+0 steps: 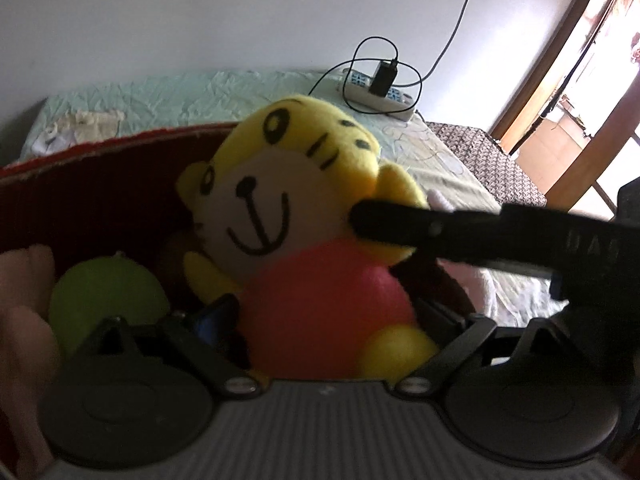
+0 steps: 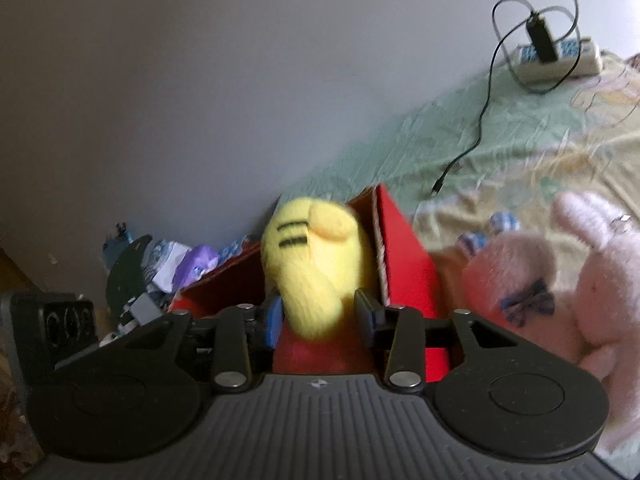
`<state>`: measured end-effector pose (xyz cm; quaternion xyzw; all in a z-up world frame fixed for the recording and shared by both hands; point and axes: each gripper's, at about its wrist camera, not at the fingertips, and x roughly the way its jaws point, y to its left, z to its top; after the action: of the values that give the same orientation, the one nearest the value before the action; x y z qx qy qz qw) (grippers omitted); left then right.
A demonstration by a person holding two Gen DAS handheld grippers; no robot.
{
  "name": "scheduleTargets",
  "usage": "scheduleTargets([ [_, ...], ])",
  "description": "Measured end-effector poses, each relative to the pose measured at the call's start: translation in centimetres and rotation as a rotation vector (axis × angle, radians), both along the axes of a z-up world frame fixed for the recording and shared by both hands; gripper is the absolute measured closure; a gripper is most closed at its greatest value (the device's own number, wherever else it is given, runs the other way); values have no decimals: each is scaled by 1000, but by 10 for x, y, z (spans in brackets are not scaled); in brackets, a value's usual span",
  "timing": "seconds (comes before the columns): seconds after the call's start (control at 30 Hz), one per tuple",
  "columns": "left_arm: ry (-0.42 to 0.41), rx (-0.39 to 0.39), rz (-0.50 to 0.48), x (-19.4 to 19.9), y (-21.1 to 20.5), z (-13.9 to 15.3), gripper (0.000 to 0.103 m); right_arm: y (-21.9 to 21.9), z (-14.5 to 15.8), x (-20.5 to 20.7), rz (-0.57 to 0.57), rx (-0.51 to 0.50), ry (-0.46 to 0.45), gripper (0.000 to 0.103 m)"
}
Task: Organize objects
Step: 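Carry the tiger plush over the red box with the right gripper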
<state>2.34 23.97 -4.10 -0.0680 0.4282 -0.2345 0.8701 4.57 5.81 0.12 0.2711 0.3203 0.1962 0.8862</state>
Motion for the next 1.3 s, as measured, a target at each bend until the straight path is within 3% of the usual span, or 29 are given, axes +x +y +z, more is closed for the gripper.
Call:
scheduleTargets([
  [0.3, -3, 12, -36, -4, -14, 0, 9, 0, 12, -4, -37, -28, -128, 70],
  [0.43, -17, 58, -51, -7, -24, -4, 9, 4, 7, 2, -9, -27, -112, 73],
  [0.8, 19, 30, -37, -4, -14, -5, 9, 10, -2, 13, -11, -97, -75, 76],
  [1.0, 34, 42, -27, -1, -17, -3, 9, 0, -14, 15, -40, -27, -29, 76],
  [1.3, 65, 66, -8, 5, -24, -5, 3, -2, -14, 11, -34, -33, -49, 78],
])
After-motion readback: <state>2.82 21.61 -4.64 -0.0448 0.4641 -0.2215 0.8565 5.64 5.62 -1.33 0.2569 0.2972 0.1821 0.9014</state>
